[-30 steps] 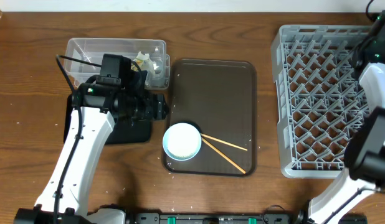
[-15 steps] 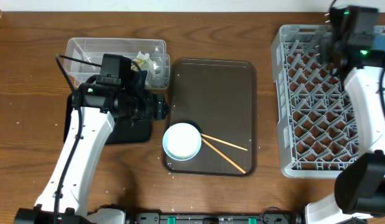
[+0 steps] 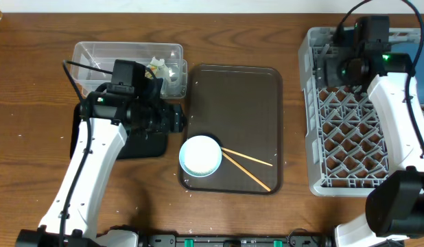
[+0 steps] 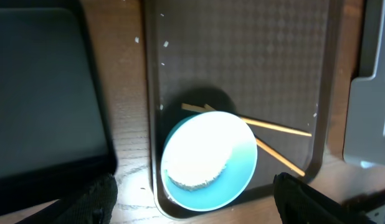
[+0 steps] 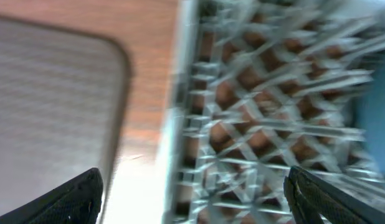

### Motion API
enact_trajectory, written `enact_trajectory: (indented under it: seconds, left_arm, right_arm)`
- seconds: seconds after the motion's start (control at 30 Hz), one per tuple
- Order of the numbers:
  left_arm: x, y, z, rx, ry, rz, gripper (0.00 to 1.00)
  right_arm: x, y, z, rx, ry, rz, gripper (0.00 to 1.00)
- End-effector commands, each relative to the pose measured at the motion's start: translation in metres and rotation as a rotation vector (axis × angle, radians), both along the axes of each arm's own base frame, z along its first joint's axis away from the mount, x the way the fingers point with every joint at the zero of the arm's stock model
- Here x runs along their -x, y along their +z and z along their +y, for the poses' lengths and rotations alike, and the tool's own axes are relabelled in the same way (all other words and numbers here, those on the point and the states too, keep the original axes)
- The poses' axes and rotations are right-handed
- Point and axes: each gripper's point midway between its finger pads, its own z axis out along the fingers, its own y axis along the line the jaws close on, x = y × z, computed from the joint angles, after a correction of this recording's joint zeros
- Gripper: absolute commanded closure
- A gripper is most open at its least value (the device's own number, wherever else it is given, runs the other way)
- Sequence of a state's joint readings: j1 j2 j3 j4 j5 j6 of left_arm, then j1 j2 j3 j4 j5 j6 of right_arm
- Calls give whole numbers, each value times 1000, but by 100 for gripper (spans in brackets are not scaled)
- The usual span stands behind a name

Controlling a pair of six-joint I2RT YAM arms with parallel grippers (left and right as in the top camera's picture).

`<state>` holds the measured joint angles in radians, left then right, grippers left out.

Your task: Sort waste into correct bins and load items into the dishwasher rack

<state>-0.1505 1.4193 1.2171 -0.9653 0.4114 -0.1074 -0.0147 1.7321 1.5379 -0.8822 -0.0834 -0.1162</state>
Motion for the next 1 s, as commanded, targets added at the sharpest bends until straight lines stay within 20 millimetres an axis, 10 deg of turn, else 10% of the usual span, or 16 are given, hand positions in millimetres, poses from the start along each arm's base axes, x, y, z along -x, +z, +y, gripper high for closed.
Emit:
enact_trajectory:
  seconds: [0.0, 0.27, 0.67, 0.97]
  left_arm:
    - [9, -2, -15, -7, -53, 15, 17]
    - [35, -17, -70, -45, -214, 26, 17]
    - [57, -102, -123, -267, -353, 138, 18]
    - [59, -140, -112, -384, -359, 211, 65]
  right_arm:
    - [7, 13, 30, -144, 70, -5, 8]
    - [11, 11, 31, -150, 72, 11, 9]
    - [11, 11, 35, -149, 80, 11, 10]
    - [11, 11, 34, -149, 80, 11, 10]
